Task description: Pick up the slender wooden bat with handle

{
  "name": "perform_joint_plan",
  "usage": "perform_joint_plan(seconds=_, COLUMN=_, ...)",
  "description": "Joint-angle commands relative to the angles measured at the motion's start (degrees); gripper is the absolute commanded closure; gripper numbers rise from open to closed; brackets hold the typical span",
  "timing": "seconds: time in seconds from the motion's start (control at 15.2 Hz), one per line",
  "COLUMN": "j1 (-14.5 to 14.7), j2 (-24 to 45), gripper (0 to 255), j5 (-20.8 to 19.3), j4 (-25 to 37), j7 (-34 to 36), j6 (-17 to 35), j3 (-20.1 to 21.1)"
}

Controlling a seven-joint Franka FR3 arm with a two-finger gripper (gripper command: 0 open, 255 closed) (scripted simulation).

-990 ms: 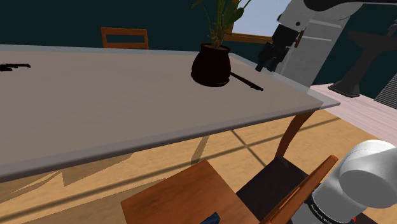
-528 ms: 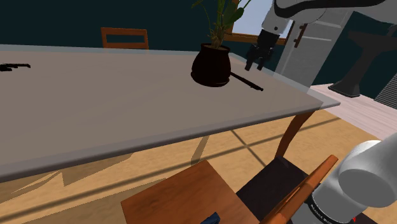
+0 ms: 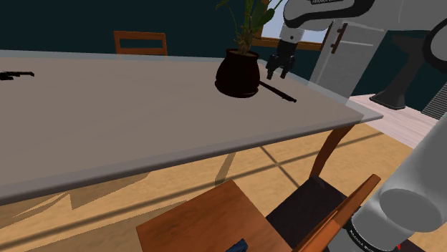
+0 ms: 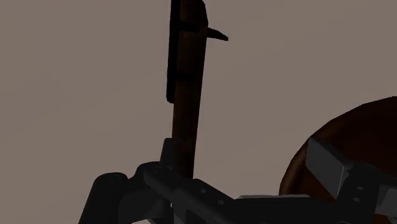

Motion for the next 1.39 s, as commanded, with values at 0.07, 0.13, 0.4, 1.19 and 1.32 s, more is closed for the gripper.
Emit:
perform_joint_plan(seconds=0.07, j1=-1.0, j2=7.28, gripper=0, j5=0.06, j4=7.3, j7=-0.82, j6=-1.21, j3=-0.82)
perform_joint_plan(seconds=0.13, j1=-1.39, j2=9.81, gripper=0, j5=0.14, j4=10.1, j7=-1.08, j6=-1.87, j3=-1.07)
perform_joint_plan(seconds=0.4, j1=-2.07, j2=13.95, gripper=0, j5=0.27, j4=13.31, j7=-1.45, j6=-1.55, j3=-1.39)
perform_joint_plan(seconds=1.19, j1=-1.96, j2=13.79, gripper=255, j5=0.25, j4=8.97, j7=-1.41, j6=2.63, j3=-1.34)
perform_joint_plan(seconds=1.32, j1=-1.94, j2=13.73, gripper=255, j5=0.24, j4=8.91, j7=-1.38, j6=2.62, j3=-1.34)
